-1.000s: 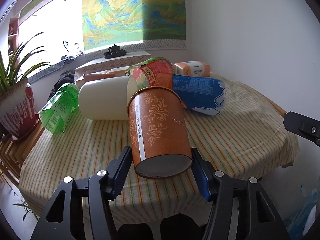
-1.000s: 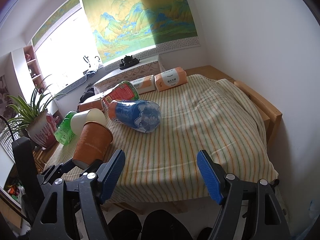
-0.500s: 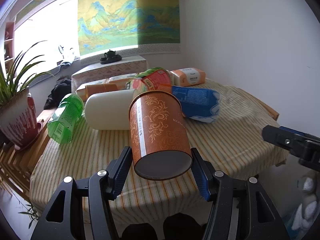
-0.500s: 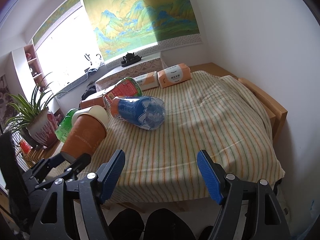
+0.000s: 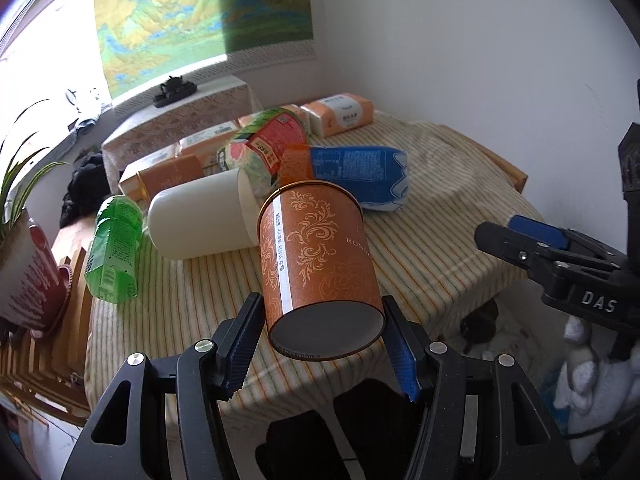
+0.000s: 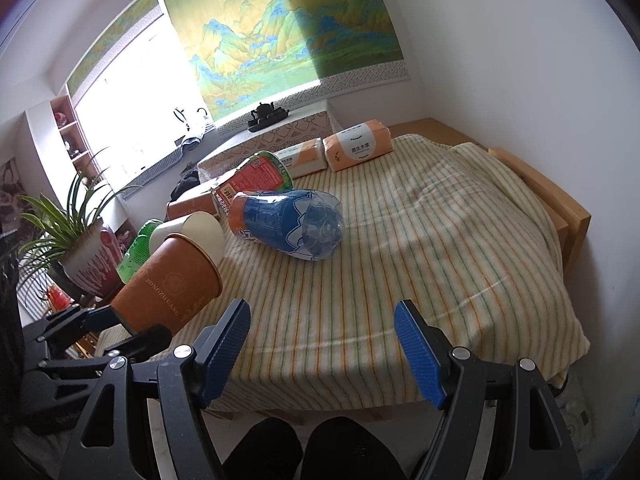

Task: Flip cup upside down
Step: 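Rotate the orange cup with the left gripper so its bottom faces up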

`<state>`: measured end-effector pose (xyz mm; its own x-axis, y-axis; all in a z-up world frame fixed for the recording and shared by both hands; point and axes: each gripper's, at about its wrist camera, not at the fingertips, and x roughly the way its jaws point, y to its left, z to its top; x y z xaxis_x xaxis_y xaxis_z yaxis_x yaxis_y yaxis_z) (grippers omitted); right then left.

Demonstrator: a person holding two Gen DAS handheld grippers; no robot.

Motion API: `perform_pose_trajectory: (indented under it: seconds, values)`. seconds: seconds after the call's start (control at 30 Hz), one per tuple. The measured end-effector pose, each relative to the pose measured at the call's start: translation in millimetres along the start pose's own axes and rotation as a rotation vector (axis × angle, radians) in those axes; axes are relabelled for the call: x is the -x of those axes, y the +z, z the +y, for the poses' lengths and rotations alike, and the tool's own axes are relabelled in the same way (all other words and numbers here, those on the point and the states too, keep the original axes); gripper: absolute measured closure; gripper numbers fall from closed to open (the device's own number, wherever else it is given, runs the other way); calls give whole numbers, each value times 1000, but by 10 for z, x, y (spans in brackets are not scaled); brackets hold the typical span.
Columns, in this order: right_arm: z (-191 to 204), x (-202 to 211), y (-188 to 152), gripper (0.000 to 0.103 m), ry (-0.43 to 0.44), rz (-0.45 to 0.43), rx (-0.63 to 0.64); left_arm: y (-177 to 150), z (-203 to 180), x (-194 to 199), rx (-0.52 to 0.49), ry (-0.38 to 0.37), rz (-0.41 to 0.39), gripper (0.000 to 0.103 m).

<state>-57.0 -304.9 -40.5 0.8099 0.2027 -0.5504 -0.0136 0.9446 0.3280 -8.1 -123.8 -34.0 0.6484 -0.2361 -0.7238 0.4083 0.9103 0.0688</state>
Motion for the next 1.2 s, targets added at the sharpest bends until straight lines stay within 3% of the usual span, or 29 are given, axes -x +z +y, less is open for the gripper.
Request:
perform_pose_trajectory:
  seconds: [0.2, 0.37, 0.53, 0.8, 0.97, 1.2]
  values:
    - [49, -95, 83, 32, 29, 6, 5, 172, -31, -31, -92, -52, 117, 41]
    - [270, -232, 232, 32, 81, 26, 84, 231, -72, -141, -143, -61, 180, 41]
    - [450, -298, 278, 32, 79, 32, 151, 316, -35, -237, -156, -103, 250, 41]
    - [259, -309, 331, 32, 69, 33, 71, 603, 11, -402, -191, -148, 351, 41]
    - [127, -268, 345, 32, 54, 30, 44, 783, 13, -491, -246, -105, 351, 41]
    - [5, -268, 356, 32, 43, 30, 16, 944, 41, -657, -230, -99, 316, 41]
